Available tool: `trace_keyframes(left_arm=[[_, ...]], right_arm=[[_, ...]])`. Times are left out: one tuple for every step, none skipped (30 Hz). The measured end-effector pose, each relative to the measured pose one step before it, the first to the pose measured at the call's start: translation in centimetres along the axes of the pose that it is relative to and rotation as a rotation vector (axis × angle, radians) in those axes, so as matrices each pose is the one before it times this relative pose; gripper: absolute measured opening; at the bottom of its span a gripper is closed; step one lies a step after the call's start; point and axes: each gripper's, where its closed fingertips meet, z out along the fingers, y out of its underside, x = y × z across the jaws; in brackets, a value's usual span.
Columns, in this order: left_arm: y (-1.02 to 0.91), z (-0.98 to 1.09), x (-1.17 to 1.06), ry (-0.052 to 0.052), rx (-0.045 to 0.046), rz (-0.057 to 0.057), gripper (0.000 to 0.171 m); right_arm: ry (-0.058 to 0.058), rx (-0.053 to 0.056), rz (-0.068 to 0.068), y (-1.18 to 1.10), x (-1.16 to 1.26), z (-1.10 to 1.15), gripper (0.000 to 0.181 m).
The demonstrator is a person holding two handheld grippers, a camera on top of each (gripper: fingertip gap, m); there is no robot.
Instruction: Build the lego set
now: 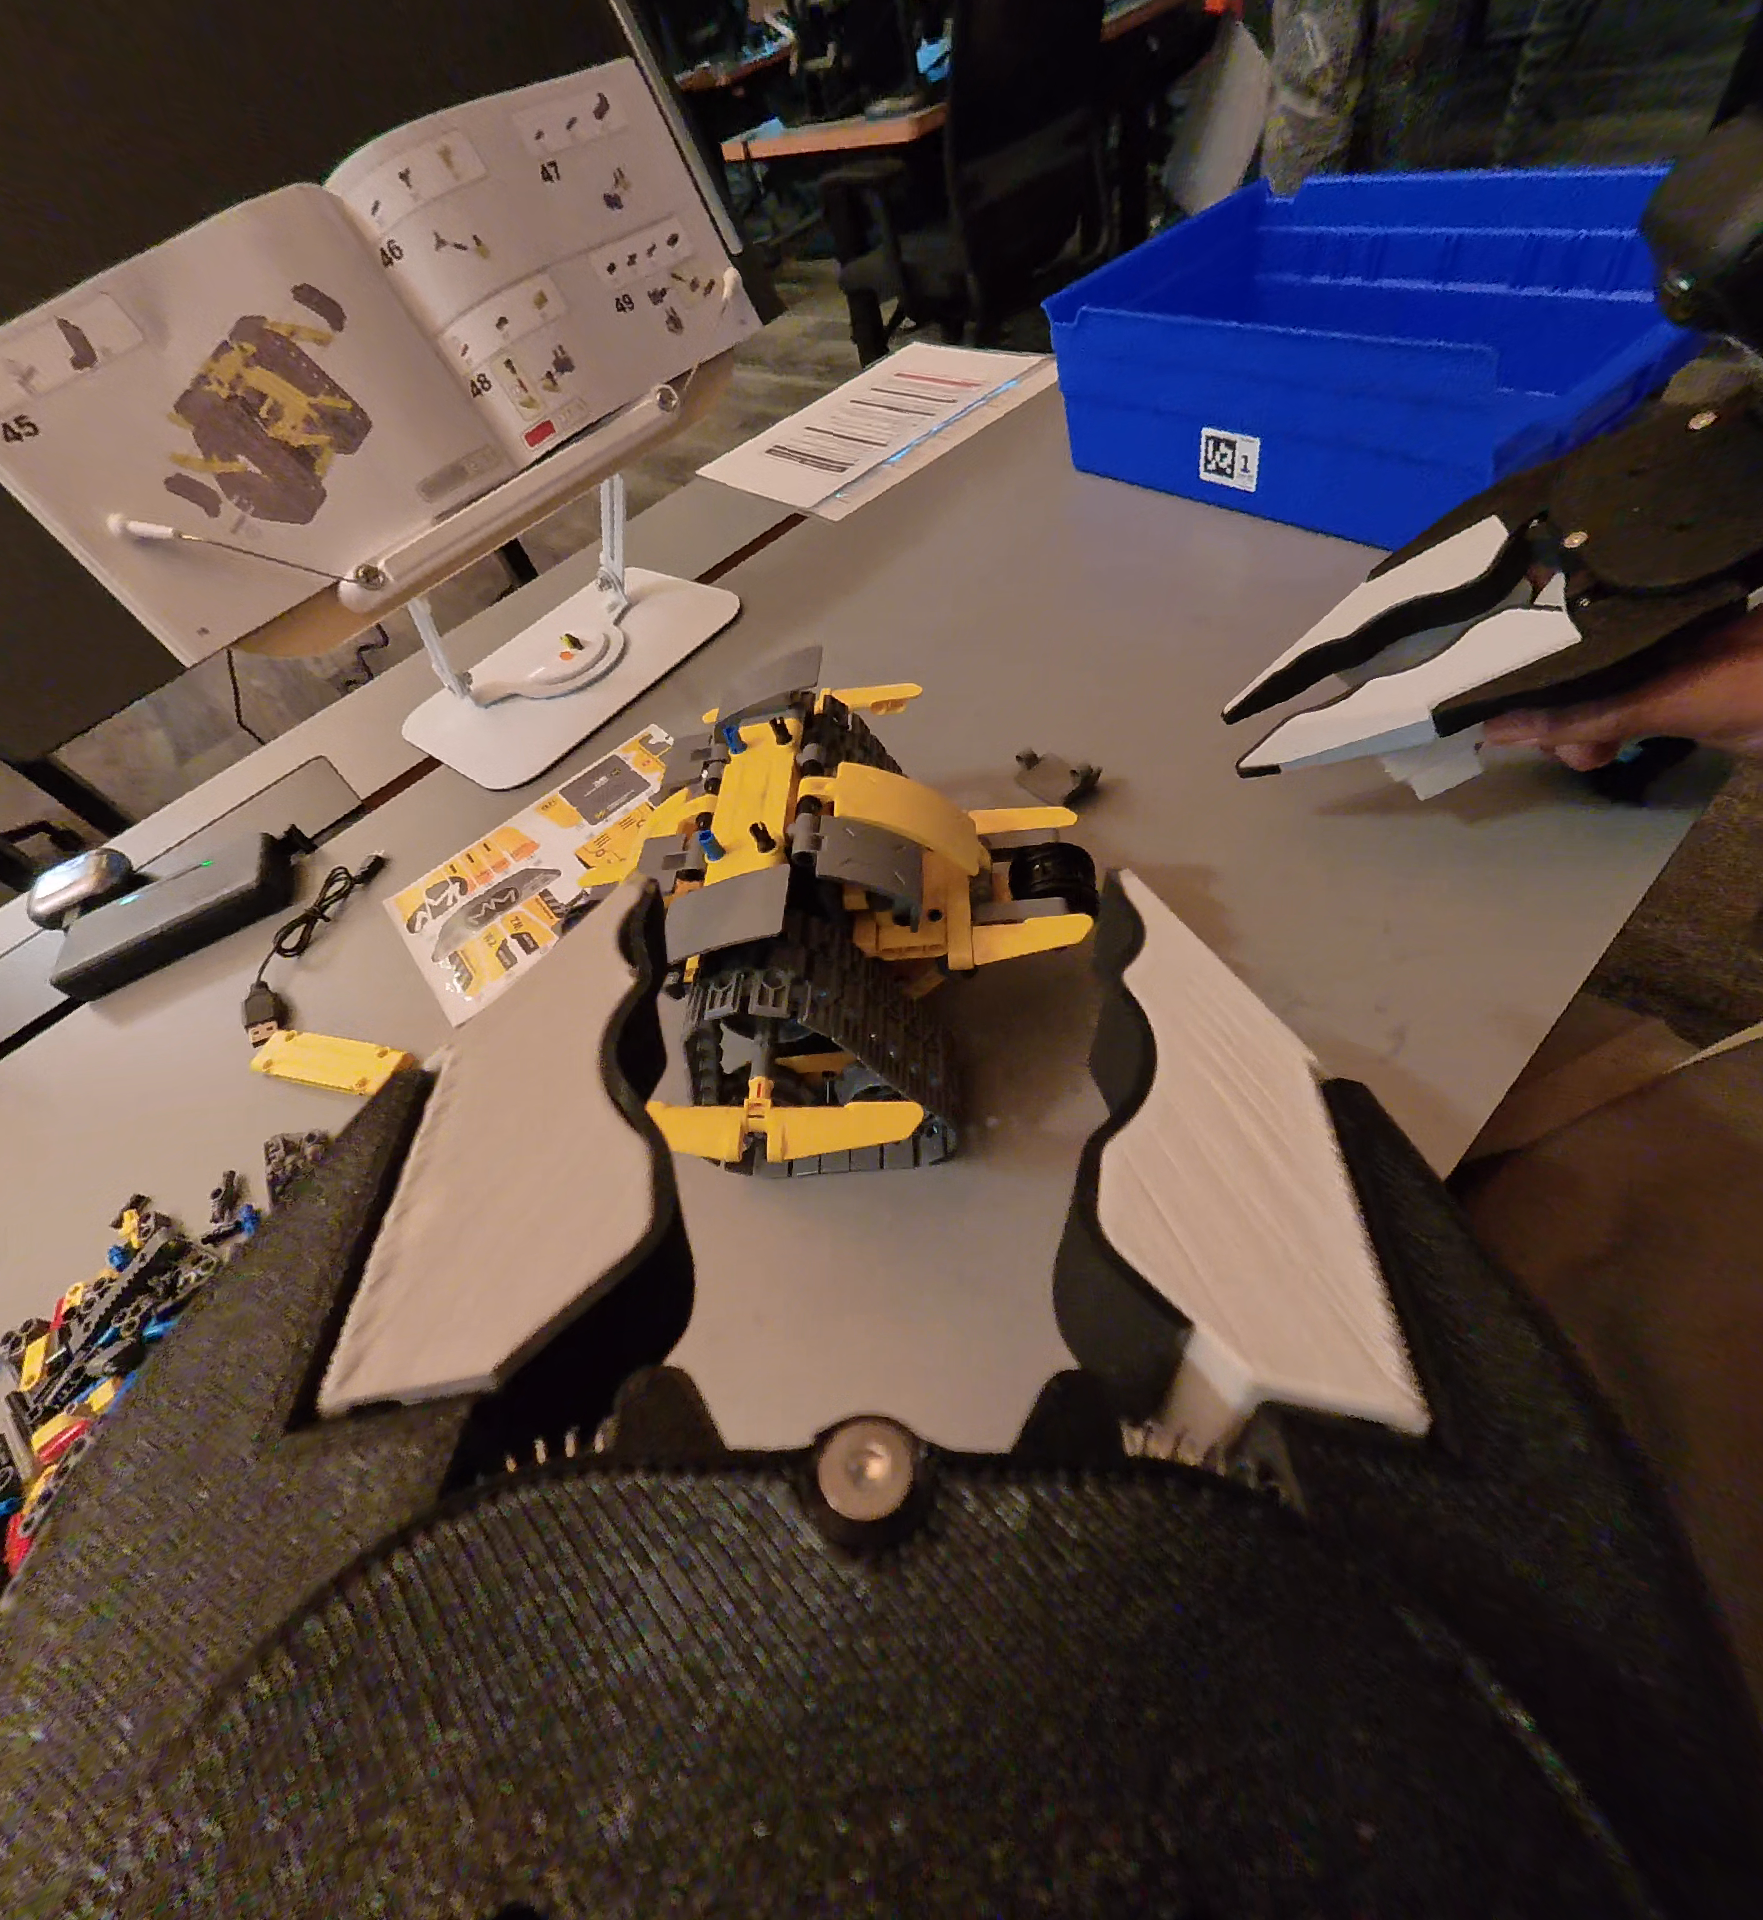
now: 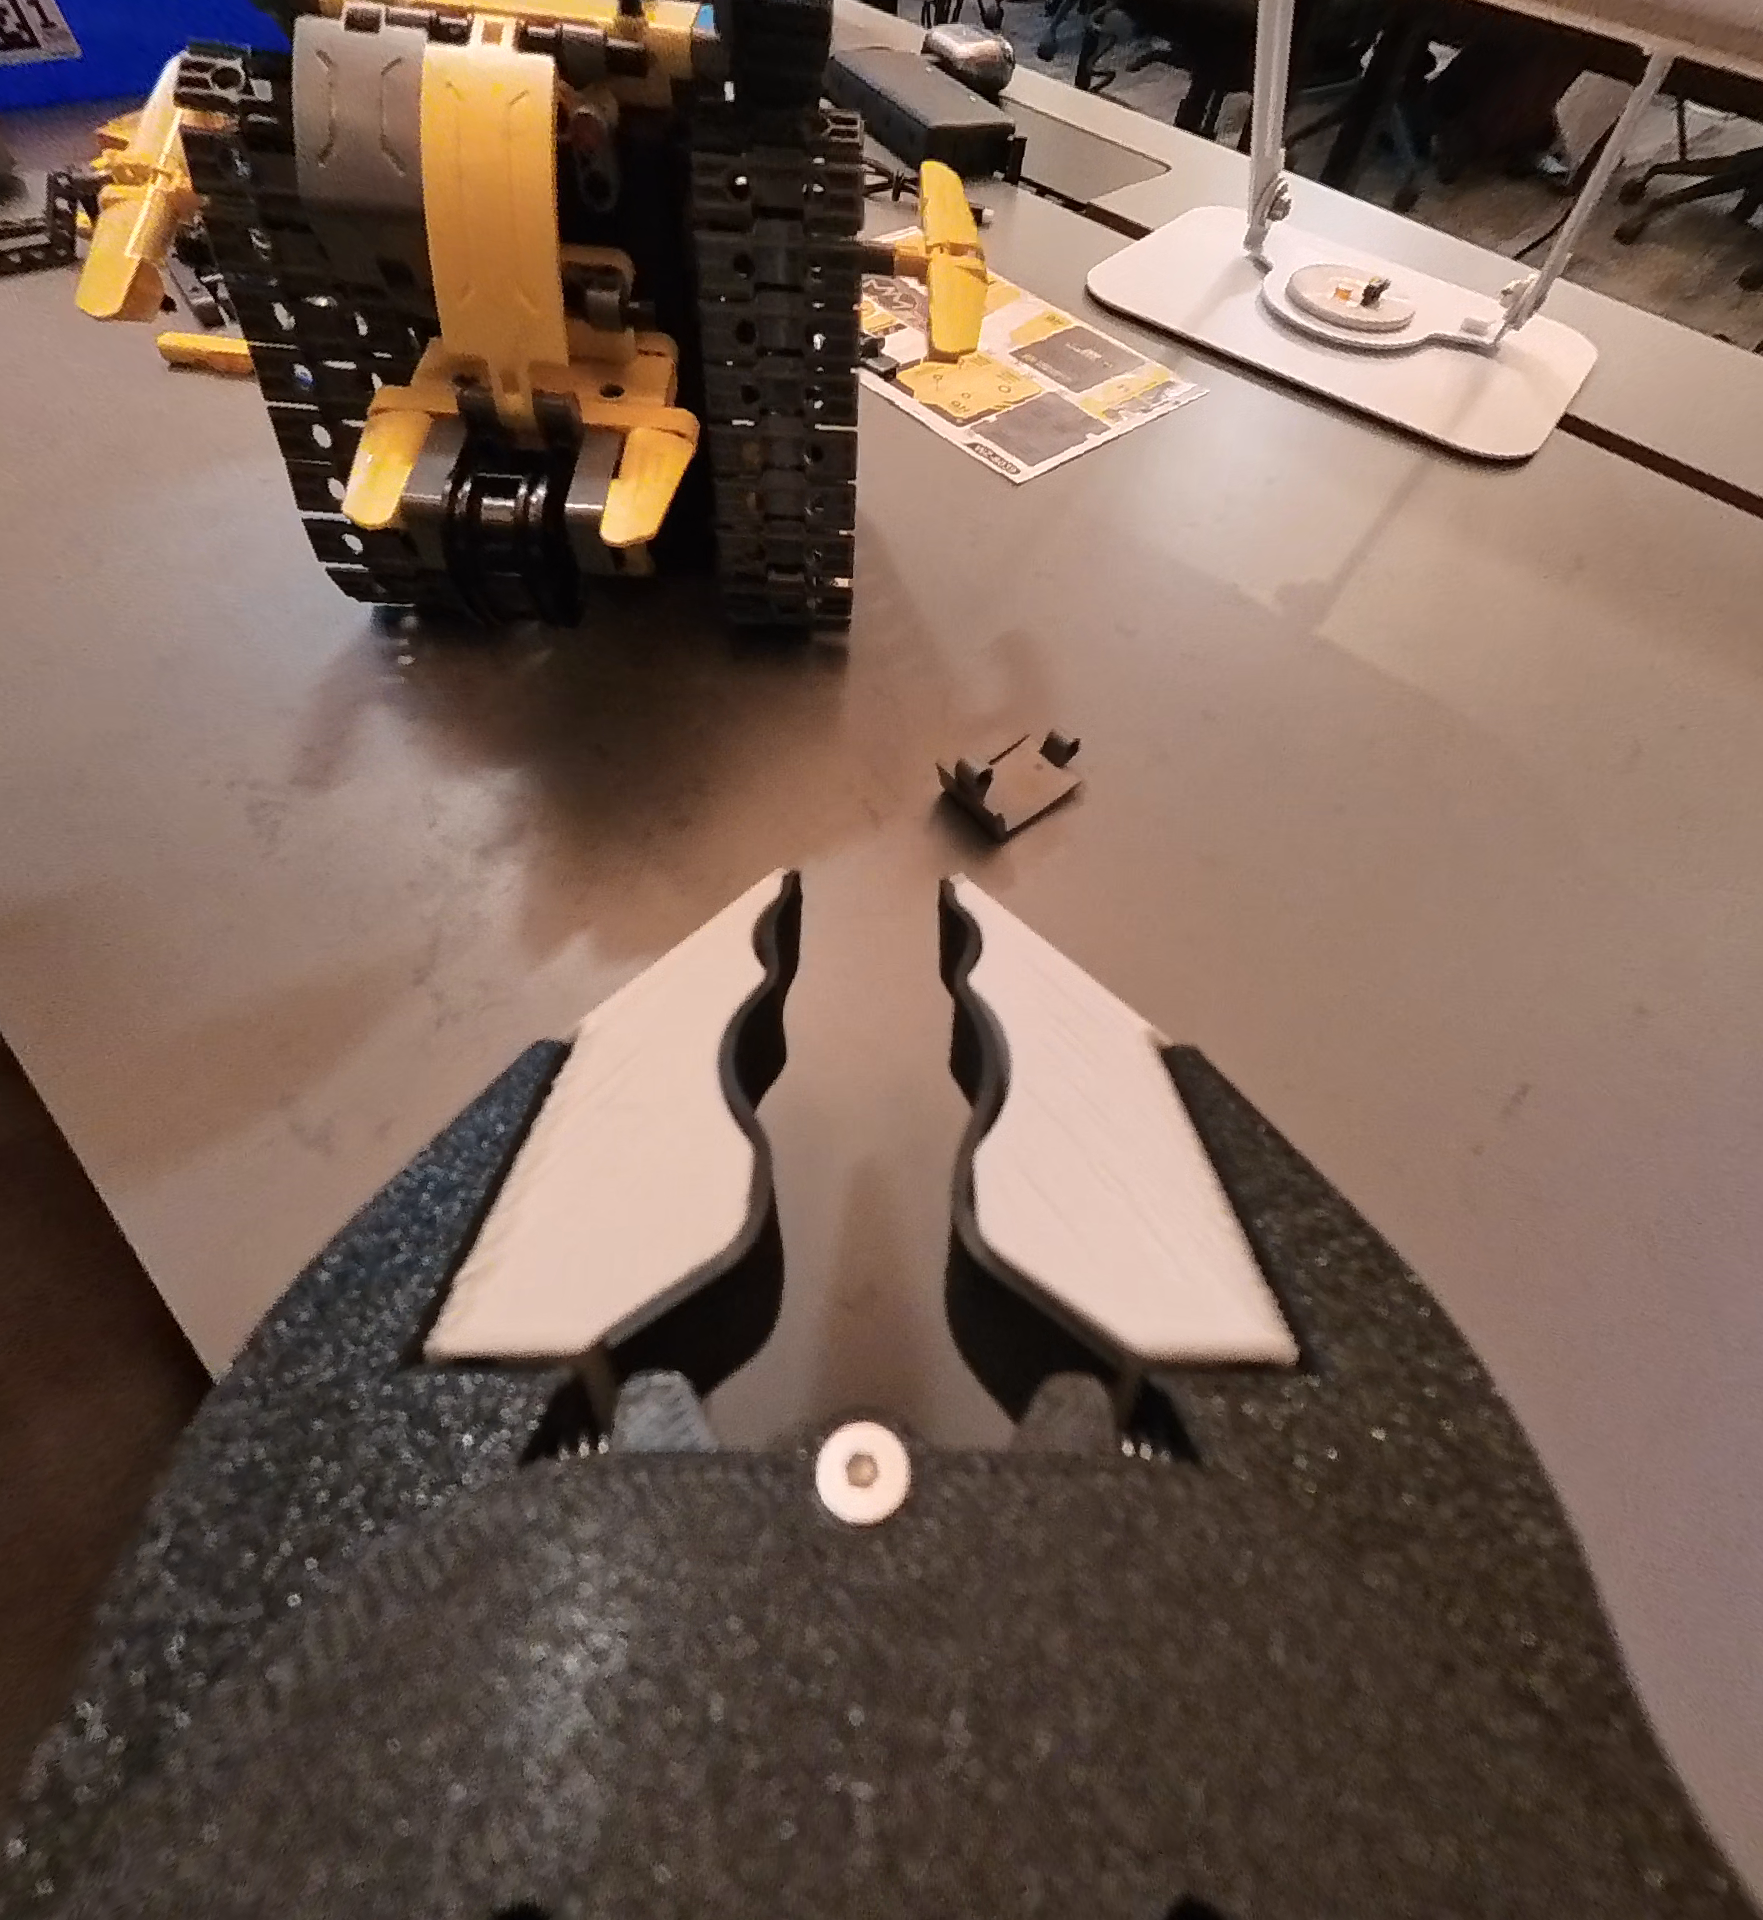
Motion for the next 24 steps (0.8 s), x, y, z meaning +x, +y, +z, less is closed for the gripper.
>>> trace_keyframes(left_arm=[[0.073,-0.066,0.025,0.0009,0.00054,-0.0028,0.082],[0.062,-0.063,0.006,0.0005,0.00068,-0.0024,0.082],[0.064,-0.064,0.003,0.0010,0.00082,-0.0030,0.082],[0.049,-0.060,0.026,0.0027,0.00122,-0.0045,0.082],[0.038,-0.052,0.020,0.0032,0.00133,-0.0053,0.082],[0.024,-0.041,0.024,0.0034,0.00114,-0.0043,0.082],[0.023,-0.034,0.020,0.0024,0.00066,-0.0031,0.082],[0.011,-0.013,0.000,0.0013,0.00004,-0.0020,0.082],[-0.006,-0.006,-0.002,0.0005,0.00001,-0.0009,0.082],[-0.005,0.013,0.003,0.0011,0.00035,-0.0006,0.082],[-0.025,0.016,0.034,0.0023,0.00085,-0.0010,0.082],[-0.023,0.029,0.041,0.0023,0.00109,-0.0011,0.082],[-0.025,0.037,0.053,0.0021,0.00072,-0.0006,0.082],[0.014,0.041,0.047,0.0016,-0.00007,0.0001,0.082],[0.019,0.050,0.050,0.0012,-0.00096,0.0002,0.082],[0.035,0.050,0.060,0.0017,-0.00145,0.0001,0.082],[0.041,0.055,0.068,0.0021,-0.00124,0.0000,0.082],[0.046,0.053,0.072,0.0023,-0.00157,-0.0004,0.081],[0.065,0.050,0.059,0.0020,-0.00201,-0.0006,0.082],[0.045,0.036,0.067,0.0019,-0.00098,-0.0004,0.081],[0.022,0.034,0.067,0.0022,0.00028,-0.0008,0.081],[0.022,0.011,0.072,0.0027,0.00109,-0.0015,0.081],[0.017,0.007,0.071,0.0025,0.00172,-0.0023,0.081],[0.009,0.015,0.071,0.0037,0.00250,-0.0031,0.081]], right_arm=[[0.0004,-0.0039,-0.0020,0.048,-0.026,0.045,0.025],[0.0005,-0.0031,-0.0019,0.037,-0.012,0.030,0.025],[0.0005,-0.0021,-0.0017,0.026,-0.017,0.030,0.026],[0.0005,-0.0018,-0.0014,0.019,-0.015,0.015,0.026],[0.0002,-0.0016,-0.0011,0.018,0.002,0.017,0.026],[0.0000,-0.0010,-0.0007,0.011,-0.018,0.017,0.026],[-0.0003,-0.0008,-0.0002,0.005,-0.007,0.006,0.026],[-0.0003,-0.0008,0.0002,0.017,-0.001,0.007,0.026],[-0.0006,-0.0008,0.0007,0.003,-0.003,0.011,0.026],[-0.0011,-0.0009,0.0009,0.017,-0.005,0.011,0.026],[-0.0009,-0.0010,0.0007,0.009,0.001,0.005,0.027],[-0.0008,-0.0008,0.0008,0.013,-0.008,0.015,0.027],[-0.0012,-0.0008,0.0008,0.007,-0.004,0.006,0.027],[-0.0009,-0.0007,0.0002,0.011,-0.005,0.016,0.027],[-0.0002,-0.0002,-0.0002,0.000,-0.010,0.002,0.027],[-0.0005,0.0002,-0.0003,0.001,-0.009,-0.006,0.027],[-0.0004,0.0005,-0.0005,-0.005,-0.015,-0.001,0.027],[0.0000,0.0001,-0.0005,0.000,-0.010,-0.004,0.027],[-0.0004,-0.0005,-0.0001,0.004,-0.001,0.004,0.028],[-0.0006,-0.0007,0.0000,0.012,-0.014,0.011,0.028],[-0.0003,-0.0008,-0.0002,0.005,-0.007,0.006,0.028],[-0.0004,-0.0005,-0.0003,0.013,-0.013,0.005,0.028],[-0.0004,0.0002,-0.0007,-0.002,-0.013,-0.003,0.028],[0.0005,0.0003,-0.0010,0.006,-0.014,-0.001,0.028]])
